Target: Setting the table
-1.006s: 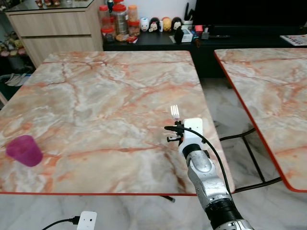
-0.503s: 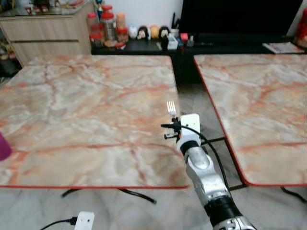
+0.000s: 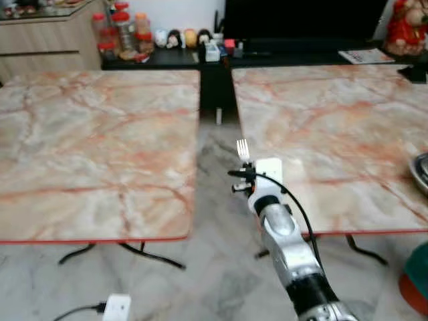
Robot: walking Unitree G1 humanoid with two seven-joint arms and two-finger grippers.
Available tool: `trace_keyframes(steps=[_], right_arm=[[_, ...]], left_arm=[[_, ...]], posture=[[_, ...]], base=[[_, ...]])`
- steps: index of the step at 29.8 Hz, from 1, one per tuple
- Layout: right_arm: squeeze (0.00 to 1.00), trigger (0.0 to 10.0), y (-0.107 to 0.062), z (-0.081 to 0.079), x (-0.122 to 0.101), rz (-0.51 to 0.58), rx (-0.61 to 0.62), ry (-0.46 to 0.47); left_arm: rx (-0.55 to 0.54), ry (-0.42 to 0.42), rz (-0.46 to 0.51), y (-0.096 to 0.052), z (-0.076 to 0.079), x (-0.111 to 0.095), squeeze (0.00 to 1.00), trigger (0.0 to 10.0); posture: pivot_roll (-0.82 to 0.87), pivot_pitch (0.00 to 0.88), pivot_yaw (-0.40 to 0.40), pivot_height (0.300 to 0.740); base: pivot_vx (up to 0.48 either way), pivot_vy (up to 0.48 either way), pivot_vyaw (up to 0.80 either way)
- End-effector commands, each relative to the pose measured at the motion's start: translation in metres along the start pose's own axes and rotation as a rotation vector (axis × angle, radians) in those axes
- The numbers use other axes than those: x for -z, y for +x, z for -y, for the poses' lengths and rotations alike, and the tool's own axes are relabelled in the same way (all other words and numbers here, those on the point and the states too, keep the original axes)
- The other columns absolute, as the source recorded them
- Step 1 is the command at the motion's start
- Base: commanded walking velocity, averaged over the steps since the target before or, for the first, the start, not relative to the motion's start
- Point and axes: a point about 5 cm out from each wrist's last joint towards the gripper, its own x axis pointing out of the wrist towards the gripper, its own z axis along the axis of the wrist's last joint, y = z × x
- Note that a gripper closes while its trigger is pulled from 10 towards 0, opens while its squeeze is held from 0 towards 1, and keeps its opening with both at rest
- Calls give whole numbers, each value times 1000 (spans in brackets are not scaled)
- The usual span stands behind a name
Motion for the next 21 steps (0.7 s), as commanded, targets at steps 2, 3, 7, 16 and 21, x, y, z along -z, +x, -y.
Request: trace_keyframes(steps=[2,3,7,16,21], right_arm=[[0,10000,2,-11,-8,27,-25,12],[0,10000,2,-11,-8,27,-23,13],[0,10000,1,-10,-7,26,-20,15],[0,10000,1,-11,-8,31,-19,19],[0,10000,2,-11,-10,40,-20,19]], left_arm=[[-21,15,-6,0,-10,2,0,10000],[-21,17,-5,0,-10,2,0,10000],[-22,20,-5,0,-11,1,0,10000],[-24,22,-5,0,-12,2,0,10000],[-24,26,-6,0,-12,2,0,10000]], posture=[[-9,48,24,740],[-9,48,24,740],[-9,48,27,740],[-8,49,28,740],[-17,44,30,740]], base=[[0,-399,0],[0,-398,0],[0,-402,0],[0,-402,0],[0,-416,0]])
